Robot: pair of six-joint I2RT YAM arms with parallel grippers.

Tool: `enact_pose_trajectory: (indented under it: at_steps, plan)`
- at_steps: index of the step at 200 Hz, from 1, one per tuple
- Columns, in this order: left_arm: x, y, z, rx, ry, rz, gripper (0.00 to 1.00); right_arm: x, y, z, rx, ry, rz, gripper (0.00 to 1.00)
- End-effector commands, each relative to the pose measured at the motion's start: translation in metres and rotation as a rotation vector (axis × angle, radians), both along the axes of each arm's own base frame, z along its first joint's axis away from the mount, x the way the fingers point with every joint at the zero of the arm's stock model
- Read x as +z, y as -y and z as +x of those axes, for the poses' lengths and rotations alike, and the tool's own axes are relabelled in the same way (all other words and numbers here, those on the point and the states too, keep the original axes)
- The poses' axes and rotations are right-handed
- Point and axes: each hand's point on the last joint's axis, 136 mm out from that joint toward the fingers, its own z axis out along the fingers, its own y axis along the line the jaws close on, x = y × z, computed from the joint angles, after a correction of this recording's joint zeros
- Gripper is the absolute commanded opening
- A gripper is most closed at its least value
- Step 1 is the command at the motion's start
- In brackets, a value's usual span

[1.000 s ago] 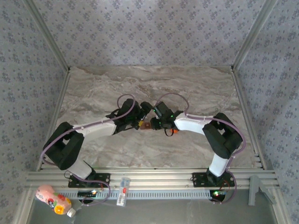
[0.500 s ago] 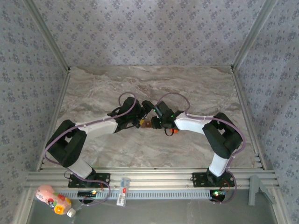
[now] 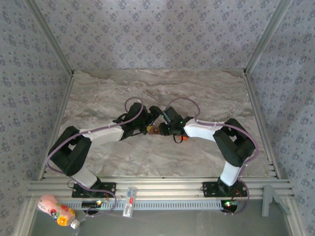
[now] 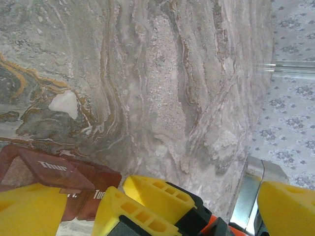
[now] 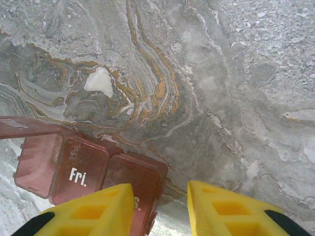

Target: Sort the pills into containers

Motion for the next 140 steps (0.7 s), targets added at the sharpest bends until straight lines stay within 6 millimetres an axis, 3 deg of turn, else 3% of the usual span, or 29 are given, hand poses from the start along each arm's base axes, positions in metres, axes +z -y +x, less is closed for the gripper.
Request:
enact_pose_trajectory:
  at_steps: [1, 66, 140]
  plan:
    - [0.026, -0.004, 0.025, 0.1, 0.111, -0.103, 1.0, -0.045, 0.017, -0.045, 0.119, -0.145, -0.149, 0.37]
    - [0.054, -0.008, 0.019, 0.115, 0.18, -0.139, 1.0, -0.044, 0.016, -0.042, 0.106, -0.155, -0.131, 0.38]
    - [0.049, -0.01, 0.017, 0.114, 0.172, -0.128, 1.0, -0.046, 0.017, -0.043, 0.103, -0.16, -0.134, 0.38]
